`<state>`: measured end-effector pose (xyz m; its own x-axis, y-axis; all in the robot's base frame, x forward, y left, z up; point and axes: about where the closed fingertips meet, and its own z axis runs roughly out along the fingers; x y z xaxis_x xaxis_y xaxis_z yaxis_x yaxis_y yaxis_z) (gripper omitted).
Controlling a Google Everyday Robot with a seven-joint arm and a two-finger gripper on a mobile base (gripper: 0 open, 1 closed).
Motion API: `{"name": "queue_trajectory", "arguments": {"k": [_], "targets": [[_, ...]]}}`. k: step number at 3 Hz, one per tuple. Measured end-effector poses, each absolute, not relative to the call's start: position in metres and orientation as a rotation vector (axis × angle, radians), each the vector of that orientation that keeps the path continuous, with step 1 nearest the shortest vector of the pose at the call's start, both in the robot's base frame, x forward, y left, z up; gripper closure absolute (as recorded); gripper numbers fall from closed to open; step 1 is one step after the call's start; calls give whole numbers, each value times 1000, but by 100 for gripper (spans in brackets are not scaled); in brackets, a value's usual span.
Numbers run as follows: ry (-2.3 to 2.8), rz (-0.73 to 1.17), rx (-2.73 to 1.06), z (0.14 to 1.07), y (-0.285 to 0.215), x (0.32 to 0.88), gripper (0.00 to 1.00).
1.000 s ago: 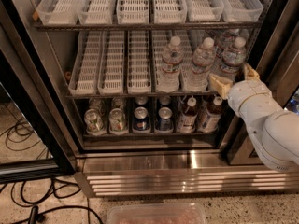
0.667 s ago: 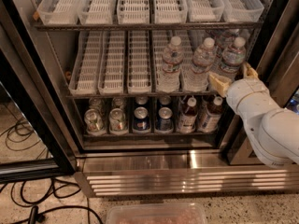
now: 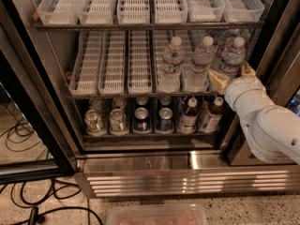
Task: Pick water bottle from middle shelf of fridge
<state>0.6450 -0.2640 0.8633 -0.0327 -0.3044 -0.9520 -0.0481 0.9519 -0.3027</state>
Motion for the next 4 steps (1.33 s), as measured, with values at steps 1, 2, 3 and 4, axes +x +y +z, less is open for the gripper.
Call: {"name": "queue_trajectory", "arguments": {"k": [1,2,3,4], "targets": [[1598,-222,-267,860,-268,652,38],[1598,-222,-267,860,-265,652,39],[1599,-224,-261,859,-265,654,38],[1600,-222,-256,857,-265,657,55]]}}
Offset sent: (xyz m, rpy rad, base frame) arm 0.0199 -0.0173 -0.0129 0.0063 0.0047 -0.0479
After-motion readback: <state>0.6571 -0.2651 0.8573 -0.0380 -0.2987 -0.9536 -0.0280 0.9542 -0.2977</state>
